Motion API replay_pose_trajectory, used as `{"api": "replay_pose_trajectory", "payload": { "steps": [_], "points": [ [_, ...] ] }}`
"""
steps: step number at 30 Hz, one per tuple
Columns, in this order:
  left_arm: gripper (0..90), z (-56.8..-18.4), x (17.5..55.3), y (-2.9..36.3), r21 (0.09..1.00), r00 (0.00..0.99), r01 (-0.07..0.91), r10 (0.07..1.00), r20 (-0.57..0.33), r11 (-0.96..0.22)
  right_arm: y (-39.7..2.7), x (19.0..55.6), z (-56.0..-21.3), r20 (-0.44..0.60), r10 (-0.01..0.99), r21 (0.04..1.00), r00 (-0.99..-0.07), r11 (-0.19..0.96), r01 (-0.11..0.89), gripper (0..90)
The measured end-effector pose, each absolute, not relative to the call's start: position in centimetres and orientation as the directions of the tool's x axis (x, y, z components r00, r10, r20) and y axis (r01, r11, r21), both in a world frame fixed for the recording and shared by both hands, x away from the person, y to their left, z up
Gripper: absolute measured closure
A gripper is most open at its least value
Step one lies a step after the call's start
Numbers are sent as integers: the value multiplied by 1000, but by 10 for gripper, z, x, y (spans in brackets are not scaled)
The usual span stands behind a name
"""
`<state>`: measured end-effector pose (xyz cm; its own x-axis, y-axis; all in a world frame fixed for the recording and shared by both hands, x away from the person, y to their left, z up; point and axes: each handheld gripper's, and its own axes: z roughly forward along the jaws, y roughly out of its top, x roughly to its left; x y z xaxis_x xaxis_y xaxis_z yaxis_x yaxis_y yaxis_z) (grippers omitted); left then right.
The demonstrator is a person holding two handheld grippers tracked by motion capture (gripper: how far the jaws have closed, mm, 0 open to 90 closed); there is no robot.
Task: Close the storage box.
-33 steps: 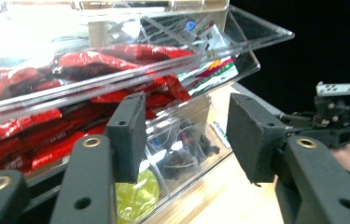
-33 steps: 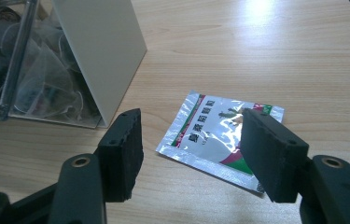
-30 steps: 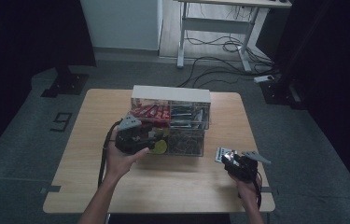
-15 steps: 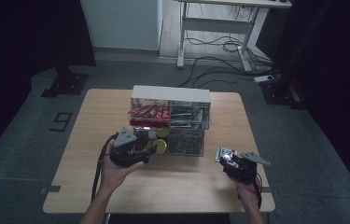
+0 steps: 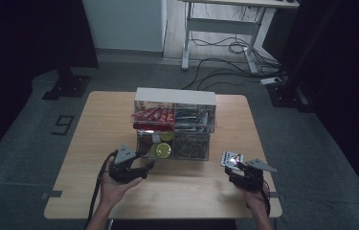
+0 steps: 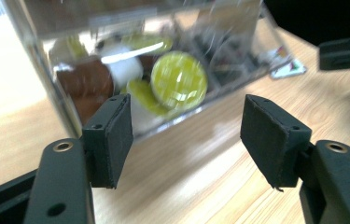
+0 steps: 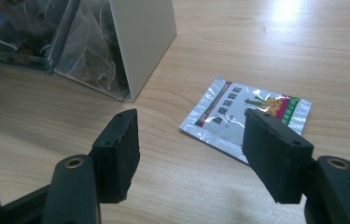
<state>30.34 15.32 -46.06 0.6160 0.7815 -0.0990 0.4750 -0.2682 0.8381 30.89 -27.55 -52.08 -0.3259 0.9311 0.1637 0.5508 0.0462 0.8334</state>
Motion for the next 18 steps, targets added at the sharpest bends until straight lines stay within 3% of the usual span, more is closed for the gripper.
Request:
{"api": "replay_pose_trajectory", "payload": {
  "steps": [18],
  "points": [
    [357,-521,318,168,745,520,611,845,-123,-268,-289,296,-541,140,935,817,-326,77,571,345]
  ]
}}
